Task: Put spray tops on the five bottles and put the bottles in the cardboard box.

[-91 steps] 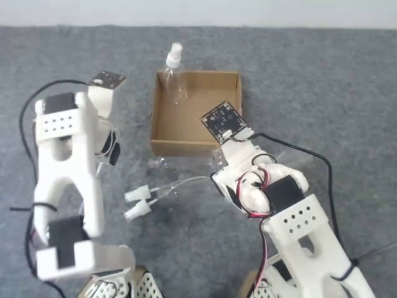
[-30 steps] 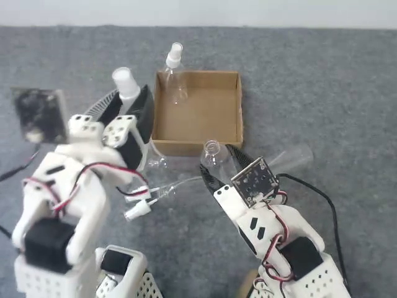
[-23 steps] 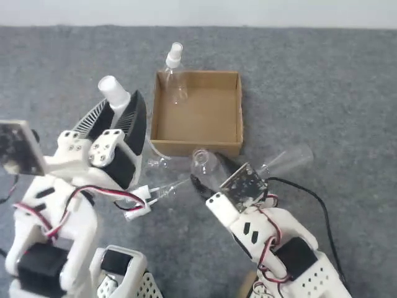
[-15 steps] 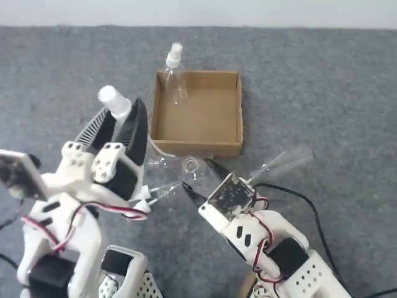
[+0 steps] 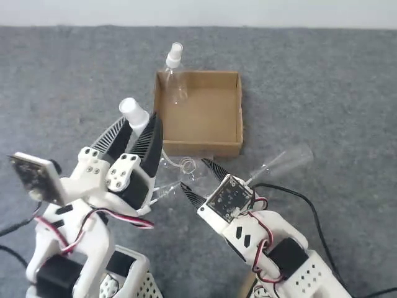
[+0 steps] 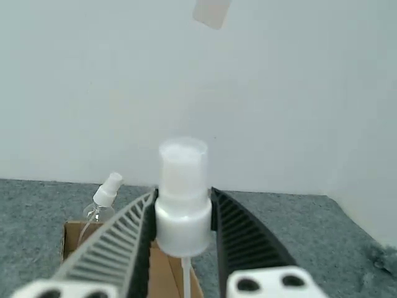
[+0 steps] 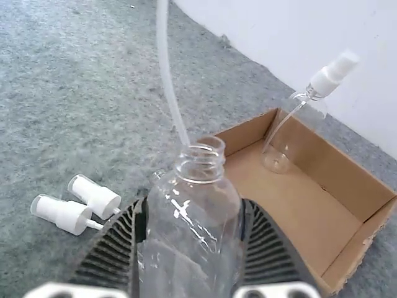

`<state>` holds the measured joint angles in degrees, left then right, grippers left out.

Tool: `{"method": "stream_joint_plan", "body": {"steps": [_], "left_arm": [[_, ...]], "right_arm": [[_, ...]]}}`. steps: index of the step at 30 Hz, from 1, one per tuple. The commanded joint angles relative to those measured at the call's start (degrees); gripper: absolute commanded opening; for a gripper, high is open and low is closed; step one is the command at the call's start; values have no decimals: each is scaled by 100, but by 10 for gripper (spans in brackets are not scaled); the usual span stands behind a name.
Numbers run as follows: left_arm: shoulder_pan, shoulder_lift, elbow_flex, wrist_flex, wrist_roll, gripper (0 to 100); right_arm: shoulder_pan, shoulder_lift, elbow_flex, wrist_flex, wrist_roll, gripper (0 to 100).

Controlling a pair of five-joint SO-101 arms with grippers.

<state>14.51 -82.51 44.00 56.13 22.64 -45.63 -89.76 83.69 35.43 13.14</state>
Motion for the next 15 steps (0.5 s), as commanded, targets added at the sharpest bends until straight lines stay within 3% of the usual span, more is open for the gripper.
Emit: {"method": "stream_joint_plan", "body": {"steps": [1, 15], "left_arm": [[35, -26, -66, -202, -62, 11], [70, -44, 699, -624, -44, 11]], "right_arm": [[-66, -127, -70, -136, 70, 13], [-66, -136, -70, -119, 79, 13]]}}
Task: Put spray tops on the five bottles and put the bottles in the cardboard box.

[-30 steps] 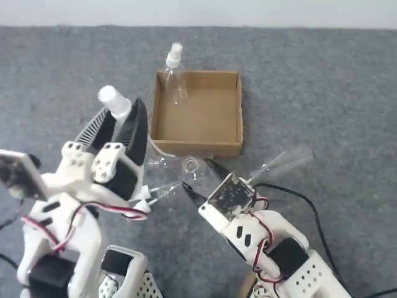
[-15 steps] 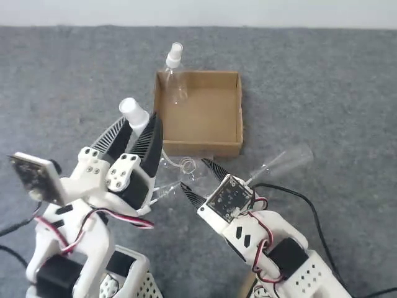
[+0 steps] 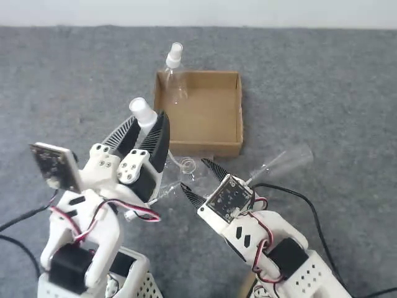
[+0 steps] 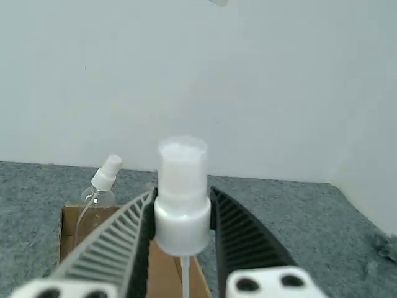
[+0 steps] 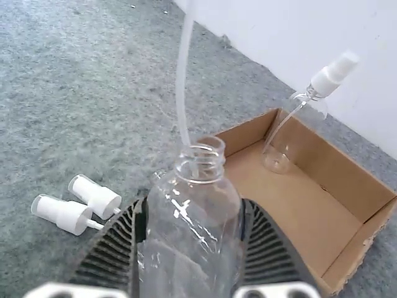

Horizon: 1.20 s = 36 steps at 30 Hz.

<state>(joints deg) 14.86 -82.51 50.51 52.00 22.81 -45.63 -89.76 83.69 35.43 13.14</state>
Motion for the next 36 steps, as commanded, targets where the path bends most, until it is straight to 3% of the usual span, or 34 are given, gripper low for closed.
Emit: {"method": "stream_joint_plan", "body": {"steps": [1, 7, 17, 25, 36], "left_arm": [[35, -44, 92, -211, -62, 11], [44, -44, 435, -343, -62, 11], [730, -44, 787, -325, -88, 16], [730, -53, 796, -35, -88, 179], [703, -53, 576, 88, -88, 183]], "right_arm": [[-66, -136, -70, -119, 79, 13], [-66, -136, -62, -127, 79, 13], [-40, -136, -62, -145, 79, 13], [-31, -136, -70, -145, 79, 13], [-31, -136, -70, -145, 79, 13]]}}
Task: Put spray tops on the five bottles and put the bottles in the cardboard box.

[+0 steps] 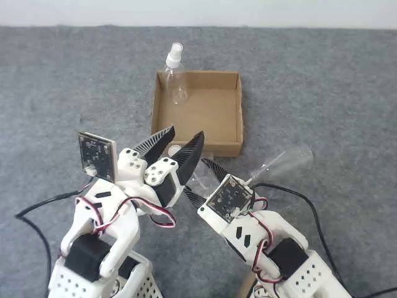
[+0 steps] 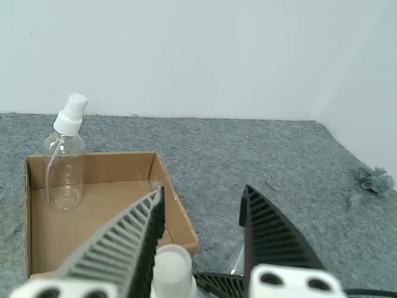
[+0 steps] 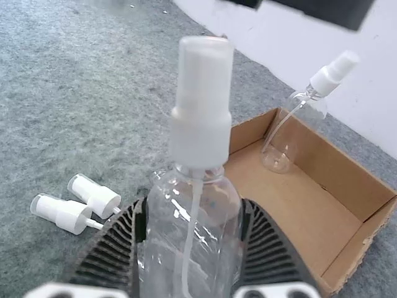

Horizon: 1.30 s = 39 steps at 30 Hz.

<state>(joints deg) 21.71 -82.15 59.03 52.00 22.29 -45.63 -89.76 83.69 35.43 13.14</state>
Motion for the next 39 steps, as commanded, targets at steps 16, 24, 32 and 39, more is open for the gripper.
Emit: {"method": "stream_joint_plan", "body": {"steps": [16, 24, 32, 39], "left_arm": [[-1547, -88, -1077, 88, -44, 123], [-2347, -88, -919, 237, -44, 123], [-2400, -88, -541, 536, -9, 122], [-2505, -88, 347, -158, -9, 65]], "right_arm": [[-31, -136, -70, -145, 79, 13], [-31, -136, -70, -145, 79, 13], [-31, -136, -70, -136, 79, 13], [-31, -136, -70, -136, 79, 13]]}}
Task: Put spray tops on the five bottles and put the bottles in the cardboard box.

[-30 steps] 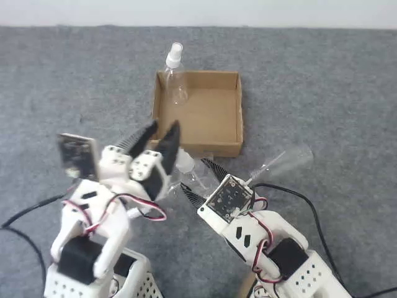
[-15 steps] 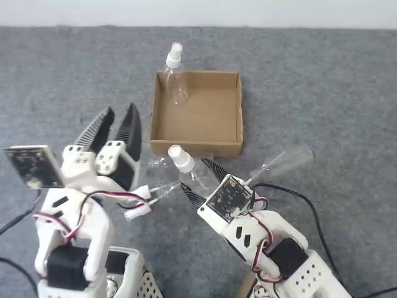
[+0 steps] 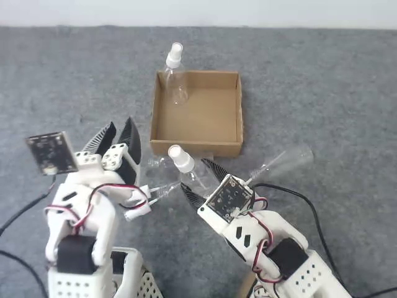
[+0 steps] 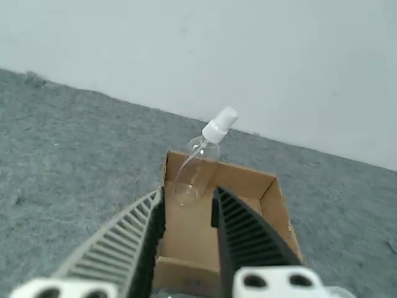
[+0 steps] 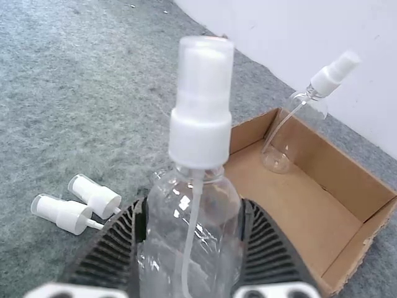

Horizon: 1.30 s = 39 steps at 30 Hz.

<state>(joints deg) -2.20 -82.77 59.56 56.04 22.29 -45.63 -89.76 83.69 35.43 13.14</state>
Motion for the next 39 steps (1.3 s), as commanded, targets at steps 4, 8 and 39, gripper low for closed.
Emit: {"method": "stream_joint_plan", "body": {"steps": [4, 8, 39], "left_arm": [[-114, -26, 708, -1081, -9, 28], [-105, -26, 945, -1310, -9, 26], [2602, -26, 1657, -1327, -1073, 26]], "right_arm": [[-31, -136, -70, -136, 79, 13], [-31, -136, -62, -136, 79, 13], [-31, -136, -62, -145, 70, 13]]}}
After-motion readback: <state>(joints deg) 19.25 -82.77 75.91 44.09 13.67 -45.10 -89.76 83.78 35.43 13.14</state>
